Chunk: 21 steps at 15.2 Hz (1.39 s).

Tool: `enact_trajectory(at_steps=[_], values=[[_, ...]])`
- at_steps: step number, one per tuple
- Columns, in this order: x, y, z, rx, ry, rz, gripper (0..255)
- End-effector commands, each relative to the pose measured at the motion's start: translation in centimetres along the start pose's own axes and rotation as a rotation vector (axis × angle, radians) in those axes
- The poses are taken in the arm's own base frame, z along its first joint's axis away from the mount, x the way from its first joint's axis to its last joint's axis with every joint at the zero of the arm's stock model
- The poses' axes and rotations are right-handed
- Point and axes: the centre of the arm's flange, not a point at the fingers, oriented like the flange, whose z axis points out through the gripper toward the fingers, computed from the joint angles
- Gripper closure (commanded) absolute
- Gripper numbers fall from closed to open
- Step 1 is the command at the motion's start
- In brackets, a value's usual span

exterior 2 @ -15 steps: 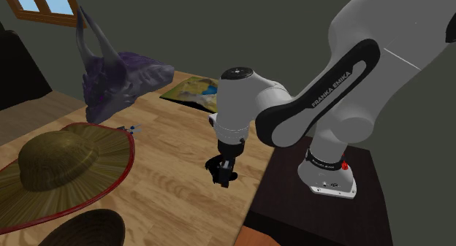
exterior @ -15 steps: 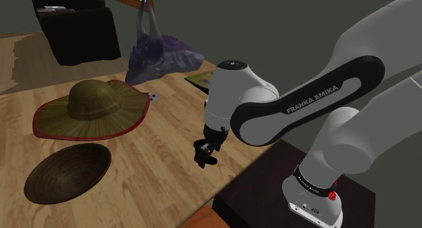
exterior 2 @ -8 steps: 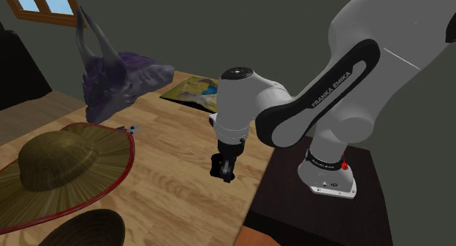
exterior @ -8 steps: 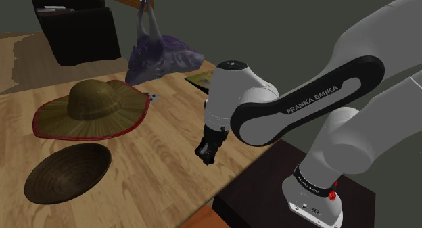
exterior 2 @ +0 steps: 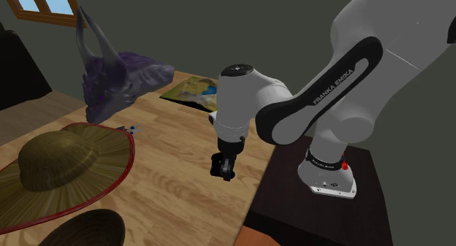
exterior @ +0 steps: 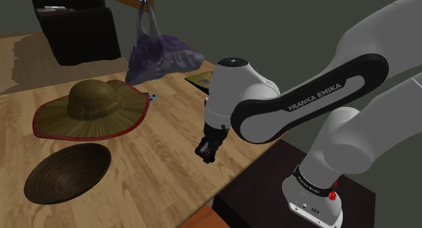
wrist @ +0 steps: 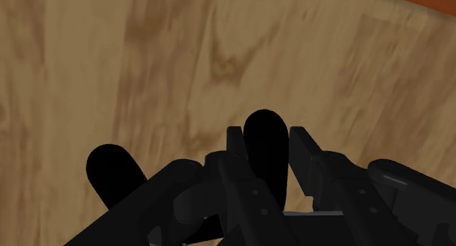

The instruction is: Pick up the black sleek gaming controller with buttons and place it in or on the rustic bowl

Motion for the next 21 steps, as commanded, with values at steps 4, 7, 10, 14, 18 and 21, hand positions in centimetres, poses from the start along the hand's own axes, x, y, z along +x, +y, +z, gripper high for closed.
enact_trajectory(at_steps=[4,7,10,14,18,21], values=[[0.1,-0.2,-2.5,0.0,0.0,0.0,255],[0.2,-0.2,-4.0,0.0,0.0,0.0,255],[0.2,-0.3,-5.6,0.0,0.0,0.0,255],[0.3,-0.4,-7.7,0.0,0.0,0.0,255],[0.4,-0.5,-9.8,0.0,0.0,0.0,255],[0.5,-0.5,-11.4,0.0,0.0,0.0,255]])
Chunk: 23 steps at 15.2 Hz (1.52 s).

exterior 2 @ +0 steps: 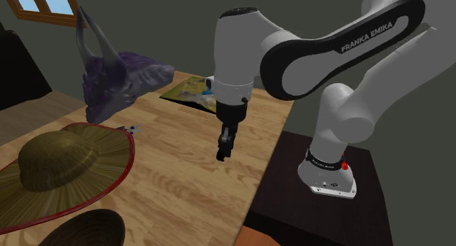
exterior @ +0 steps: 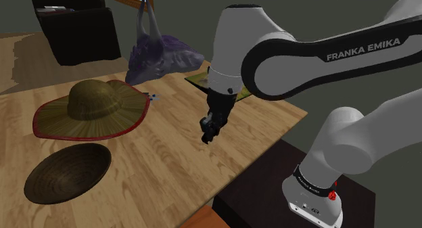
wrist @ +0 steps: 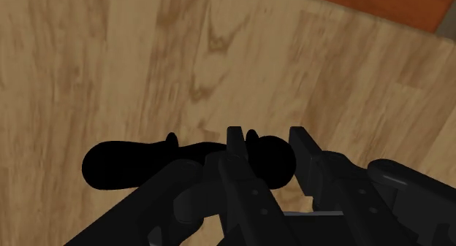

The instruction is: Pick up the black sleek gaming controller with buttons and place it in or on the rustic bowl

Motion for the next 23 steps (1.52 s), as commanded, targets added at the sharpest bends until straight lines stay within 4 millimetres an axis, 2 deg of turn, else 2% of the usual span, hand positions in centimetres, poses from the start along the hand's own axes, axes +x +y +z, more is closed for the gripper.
enact_trajectory(at_steps=[1,6,23], values=[[0.0,-0.1,-1.0,0.0,0.0,0.0,255],[0.1,-0.2,-3.3,0.0,0.0,0.0,255],[12.7,-18.8,-2.1,0.0,0.0,0.0,255]])
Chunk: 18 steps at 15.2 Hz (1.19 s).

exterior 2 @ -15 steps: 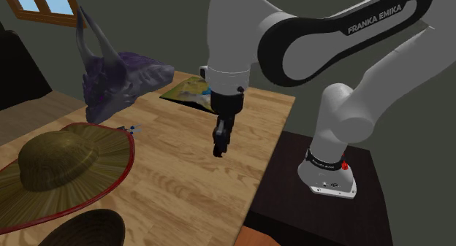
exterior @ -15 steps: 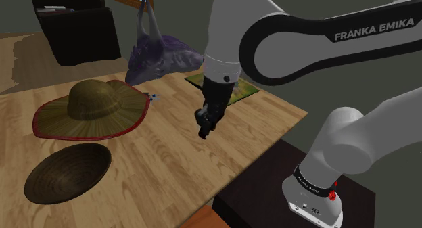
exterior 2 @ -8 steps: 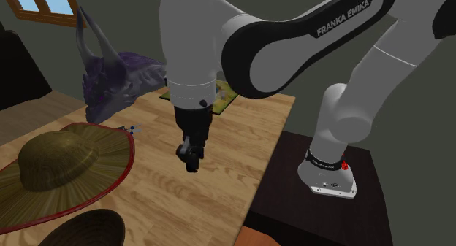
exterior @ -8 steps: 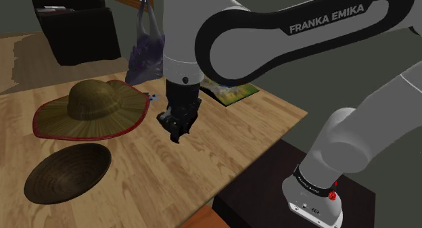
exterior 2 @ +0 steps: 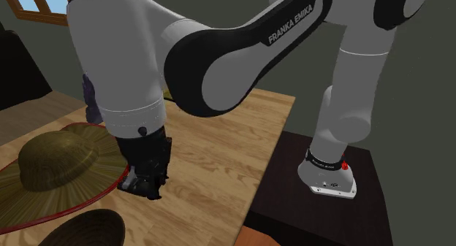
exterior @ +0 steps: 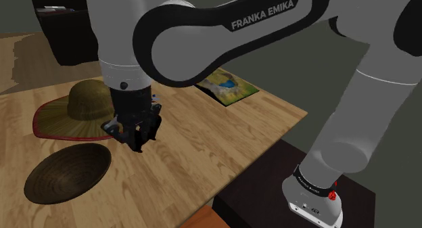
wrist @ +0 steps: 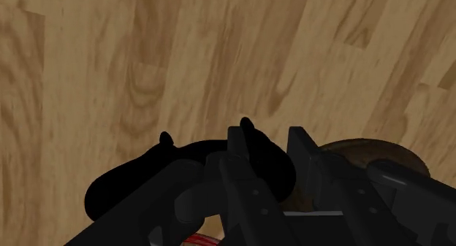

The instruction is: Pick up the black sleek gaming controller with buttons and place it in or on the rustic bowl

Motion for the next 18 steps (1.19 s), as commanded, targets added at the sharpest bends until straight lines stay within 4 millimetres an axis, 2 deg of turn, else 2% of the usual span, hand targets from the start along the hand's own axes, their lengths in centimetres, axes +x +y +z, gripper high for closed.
enact_trajectory(at_steps=[1,13,18], values=[[1.7,-2.1,0.1,-0.001,0.002,0.005,255],[10.4,-14.8,0.9,-0.001,0.002,0.005,255],[10.3,-14.7,3.6,-0.001,0.002,0.005,255]])
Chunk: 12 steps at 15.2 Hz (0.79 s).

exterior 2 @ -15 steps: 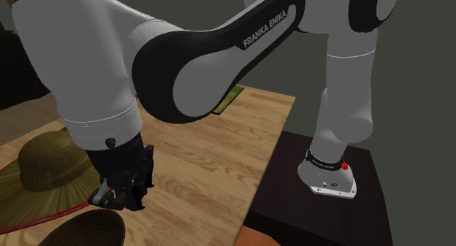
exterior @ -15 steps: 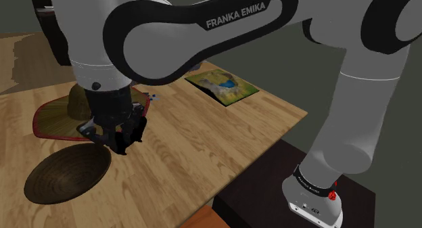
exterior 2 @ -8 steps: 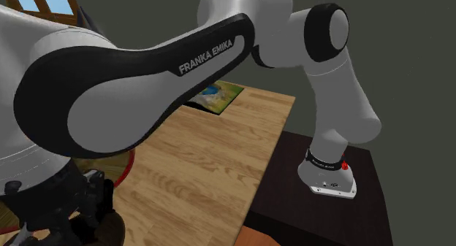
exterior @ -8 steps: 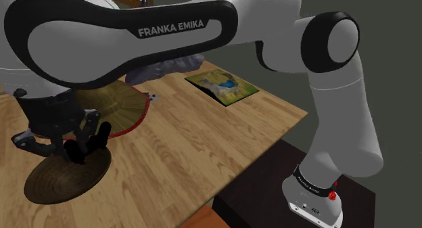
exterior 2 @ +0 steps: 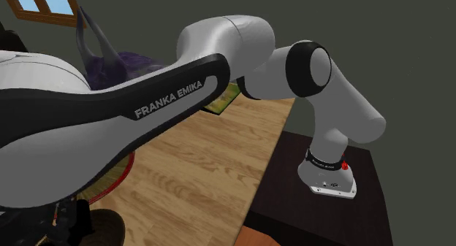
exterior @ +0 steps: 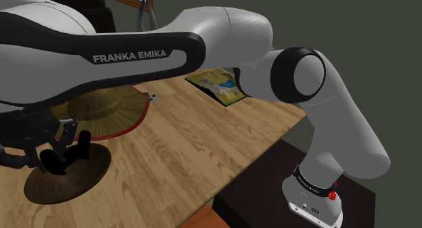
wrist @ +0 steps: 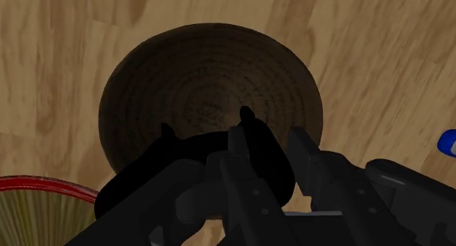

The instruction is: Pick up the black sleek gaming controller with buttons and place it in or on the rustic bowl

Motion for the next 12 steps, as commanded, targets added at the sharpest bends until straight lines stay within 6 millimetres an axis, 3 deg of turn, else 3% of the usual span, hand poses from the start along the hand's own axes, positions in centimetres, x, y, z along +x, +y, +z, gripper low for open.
enact_trajectory(at_steps=[1,8,12], values=[[0.0,0.0,1.1,0.0,0.001,0.0,255],[-0.2,0.2,5.2,0.0,0.001,0.0,255],[-0.2,0.2,5.2,0.0,0.001,0.0,255]])
